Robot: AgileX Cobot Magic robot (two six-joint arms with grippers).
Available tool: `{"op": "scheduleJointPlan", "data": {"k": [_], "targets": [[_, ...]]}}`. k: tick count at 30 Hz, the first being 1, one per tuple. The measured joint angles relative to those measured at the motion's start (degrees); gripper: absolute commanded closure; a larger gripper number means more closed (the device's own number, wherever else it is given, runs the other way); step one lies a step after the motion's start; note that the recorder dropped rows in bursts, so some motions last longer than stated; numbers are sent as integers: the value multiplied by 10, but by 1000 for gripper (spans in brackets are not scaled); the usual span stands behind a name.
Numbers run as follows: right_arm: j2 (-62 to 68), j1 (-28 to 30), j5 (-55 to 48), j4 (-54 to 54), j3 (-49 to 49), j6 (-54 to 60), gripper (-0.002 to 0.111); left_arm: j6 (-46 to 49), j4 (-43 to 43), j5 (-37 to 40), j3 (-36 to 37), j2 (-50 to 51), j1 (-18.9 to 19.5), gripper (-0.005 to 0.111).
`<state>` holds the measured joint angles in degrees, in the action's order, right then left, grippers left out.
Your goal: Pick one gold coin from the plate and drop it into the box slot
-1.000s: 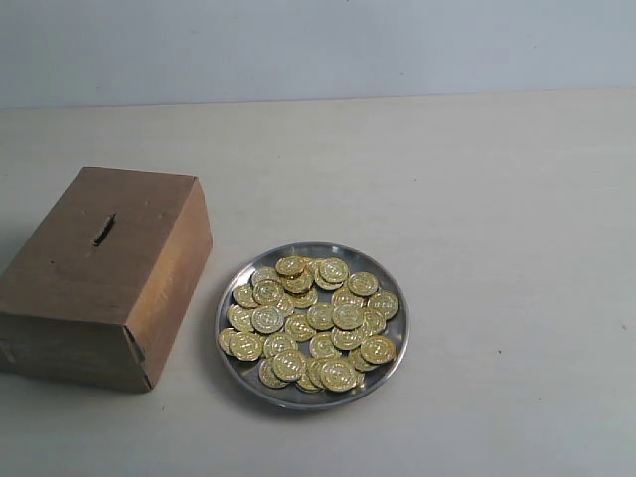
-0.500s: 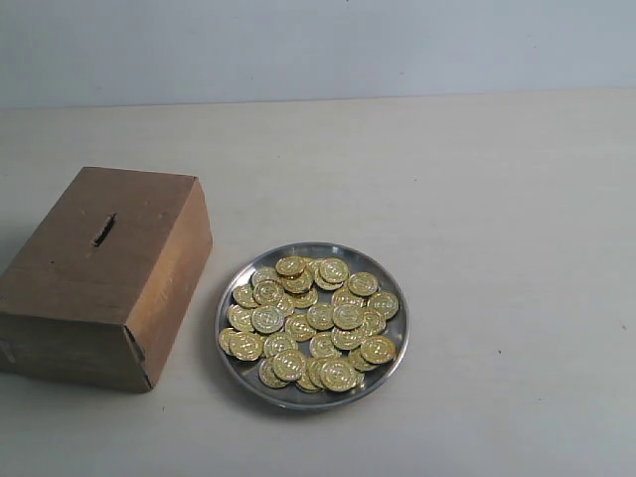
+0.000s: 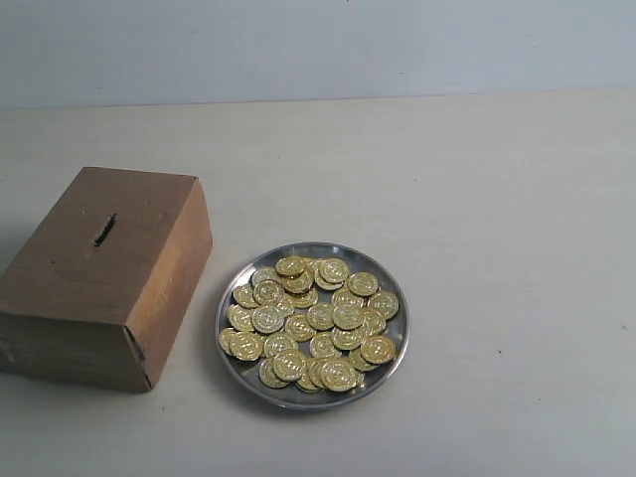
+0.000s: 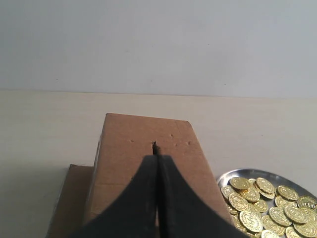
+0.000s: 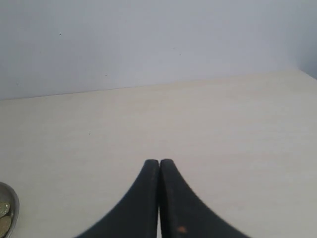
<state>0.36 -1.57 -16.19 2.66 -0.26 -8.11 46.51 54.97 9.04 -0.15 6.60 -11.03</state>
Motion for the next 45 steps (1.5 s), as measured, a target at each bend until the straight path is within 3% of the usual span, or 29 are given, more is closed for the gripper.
{"op": "scheduleJointPlan", "data": {"k": [15, 45], "targets": [[0, 1, -1, -27, 0, 86, 108, 0, 0, 0, 0, 0, 0, 107], [0, 1, -1, -27, 0, 81, 108, 0, 0, 0, 0, 0, 0, 107]]}}
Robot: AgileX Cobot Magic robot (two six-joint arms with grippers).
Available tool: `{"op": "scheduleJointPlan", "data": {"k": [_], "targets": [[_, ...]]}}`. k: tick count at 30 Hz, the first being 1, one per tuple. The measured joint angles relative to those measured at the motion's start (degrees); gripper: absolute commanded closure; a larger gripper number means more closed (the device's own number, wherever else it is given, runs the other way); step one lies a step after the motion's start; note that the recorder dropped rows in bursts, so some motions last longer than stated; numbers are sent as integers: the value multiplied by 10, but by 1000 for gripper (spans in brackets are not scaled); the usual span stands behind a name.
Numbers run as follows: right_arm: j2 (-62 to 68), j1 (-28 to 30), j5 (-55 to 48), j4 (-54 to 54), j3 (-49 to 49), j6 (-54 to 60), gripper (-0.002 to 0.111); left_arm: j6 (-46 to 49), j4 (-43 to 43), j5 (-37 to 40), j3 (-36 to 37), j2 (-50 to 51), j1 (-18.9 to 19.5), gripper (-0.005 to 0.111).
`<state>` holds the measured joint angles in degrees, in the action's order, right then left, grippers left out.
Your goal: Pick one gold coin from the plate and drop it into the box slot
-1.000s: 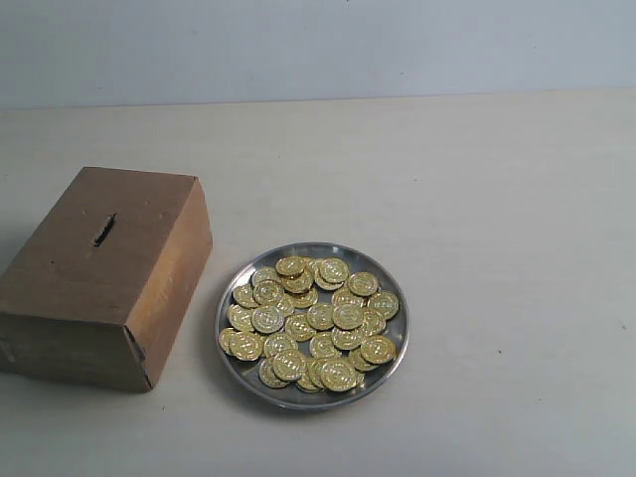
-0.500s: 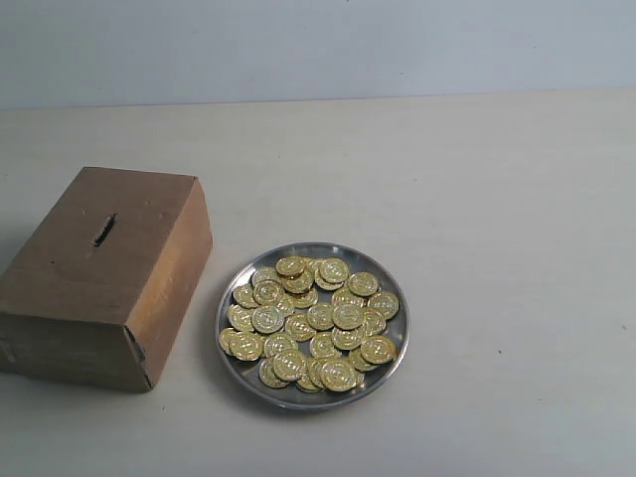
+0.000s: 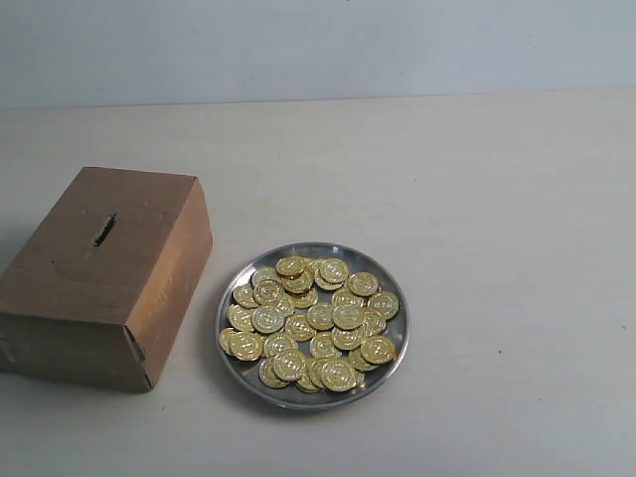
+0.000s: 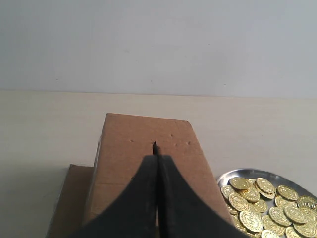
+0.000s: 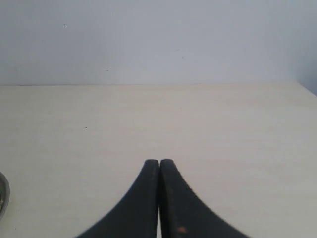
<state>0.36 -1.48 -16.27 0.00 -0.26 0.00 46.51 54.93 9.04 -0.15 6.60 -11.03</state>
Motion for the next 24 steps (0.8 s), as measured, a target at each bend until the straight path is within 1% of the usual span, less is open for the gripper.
{"op": "scheduleJointPlan", "data": {"k": [8, 16, 24], "targets": [[0, 0, 0, 0, 0, 0, 108, 0, 0, 0, 0, -1, 0, 107], [0, 0, 0, 0, 0, 0, 108, 0, 0, 0, 0, -56, 0, 107], [0, 0, 0, 0, 0, 0, 108, 9, -1, 1, 0, -62, 5, 107]]}}
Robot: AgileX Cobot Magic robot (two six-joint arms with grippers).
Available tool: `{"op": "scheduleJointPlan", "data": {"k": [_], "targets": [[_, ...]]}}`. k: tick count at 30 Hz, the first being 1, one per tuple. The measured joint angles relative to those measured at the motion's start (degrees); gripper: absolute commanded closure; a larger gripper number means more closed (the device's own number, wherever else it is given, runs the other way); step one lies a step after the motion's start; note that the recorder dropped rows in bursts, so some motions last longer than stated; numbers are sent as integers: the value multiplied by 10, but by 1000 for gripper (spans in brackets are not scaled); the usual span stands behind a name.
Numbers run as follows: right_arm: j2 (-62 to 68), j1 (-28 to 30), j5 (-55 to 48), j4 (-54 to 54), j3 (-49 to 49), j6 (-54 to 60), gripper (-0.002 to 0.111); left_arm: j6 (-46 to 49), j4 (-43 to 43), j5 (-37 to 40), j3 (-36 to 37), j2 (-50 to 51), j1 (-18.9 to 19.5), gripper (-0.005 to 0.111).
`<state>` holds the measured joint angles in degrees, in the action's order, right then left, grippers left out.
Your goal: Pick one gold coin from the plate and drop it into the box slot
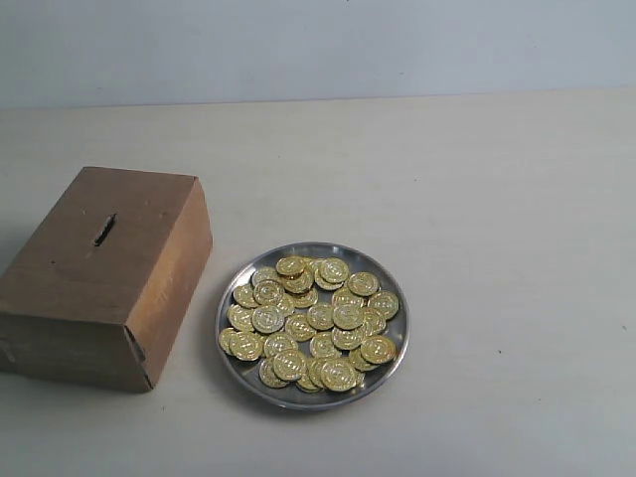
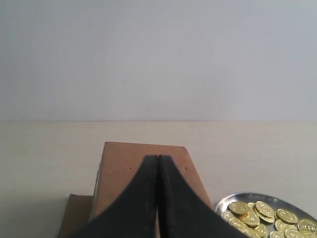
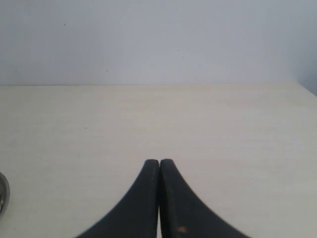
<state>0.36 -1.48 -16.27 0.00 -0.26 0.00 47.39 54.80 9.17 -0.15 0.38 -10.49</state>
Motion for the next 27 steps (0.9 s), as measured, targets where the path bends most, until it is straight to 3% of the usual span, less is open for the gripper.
{"op": "scheduleJointPlan", "data": {"k": [8, 20, 27], "targets": [[0, 0, 0, 0, 0, 0, 108, -11, -48, 20, 0, 0, 35, 107], [0, 0, 0, 0, 0, 0, 108, -363, -411, 49, 0, 0, 45, 107], [0, 0, 0, 0, 0, 0, 108, -414, -468, 84, 0, 0, 46, 107]]}}
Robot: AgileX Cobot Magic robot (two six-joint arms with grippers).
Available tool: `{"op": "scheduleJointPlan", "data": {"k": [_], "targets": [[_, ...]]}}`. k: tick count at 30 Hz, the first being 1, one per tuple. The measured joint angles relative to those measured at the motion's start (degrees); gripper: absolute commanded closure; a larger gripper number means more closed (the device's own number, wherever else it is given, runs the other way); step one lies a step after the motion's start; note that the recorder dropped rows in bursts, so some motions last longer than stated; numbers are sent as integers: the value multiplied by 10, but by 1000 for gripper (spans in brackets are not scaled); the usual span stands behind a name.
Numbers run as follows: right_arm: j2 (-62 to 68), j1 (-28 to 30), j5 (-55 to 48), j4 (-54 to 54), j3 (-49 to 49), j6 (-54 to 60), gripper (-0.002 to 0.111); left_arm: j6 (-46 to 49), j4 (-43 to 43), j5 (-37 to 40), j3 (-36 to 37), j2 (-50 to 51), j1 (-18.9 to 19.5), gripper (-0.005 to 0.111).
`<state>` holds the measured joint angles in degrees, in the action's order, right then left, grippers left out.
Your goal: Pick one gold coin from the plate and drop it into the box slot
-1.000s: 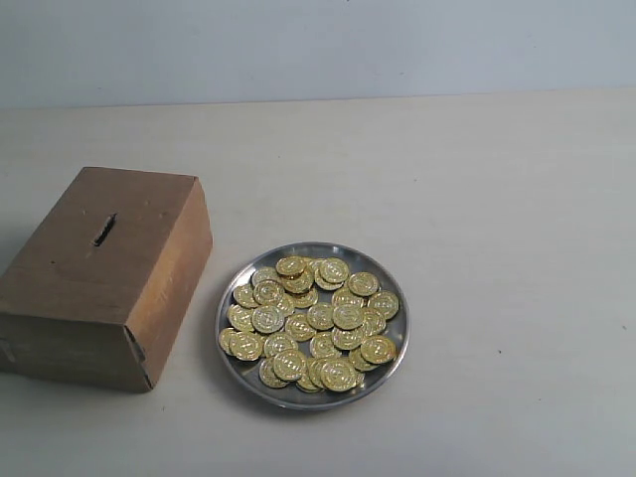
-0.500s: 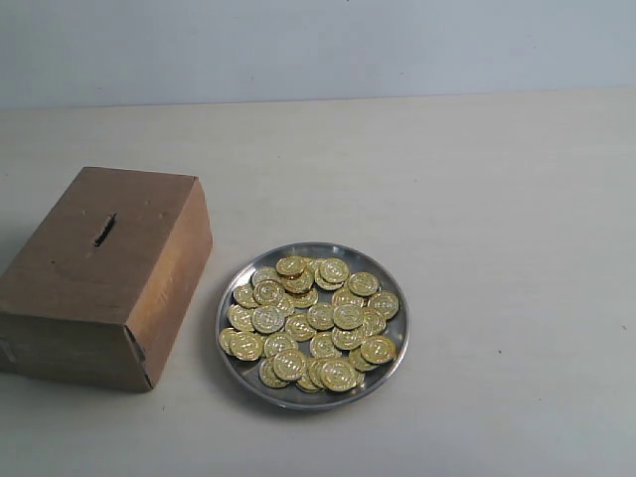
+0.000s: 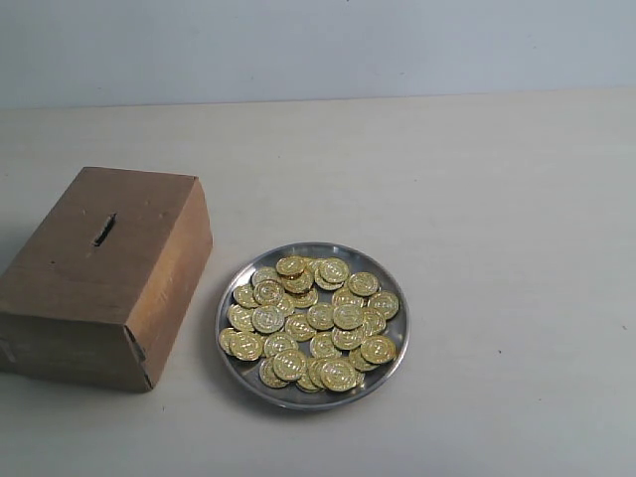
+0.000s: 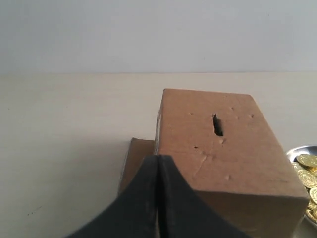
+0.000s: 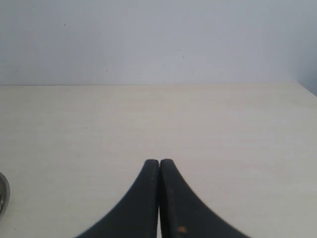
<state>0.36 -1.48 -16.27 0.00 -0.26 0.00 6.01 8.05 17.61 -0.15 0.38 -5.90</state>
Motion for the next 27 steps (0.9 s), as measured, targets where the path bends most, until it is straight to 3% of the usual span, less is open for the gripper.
{"op": "scheduleJointPlan", "data": {"k": [27], "targets": [[0, 0, 0, 0, 0, 0, 108, -72, -17, 18, 0, 0, 12, 107]]}}
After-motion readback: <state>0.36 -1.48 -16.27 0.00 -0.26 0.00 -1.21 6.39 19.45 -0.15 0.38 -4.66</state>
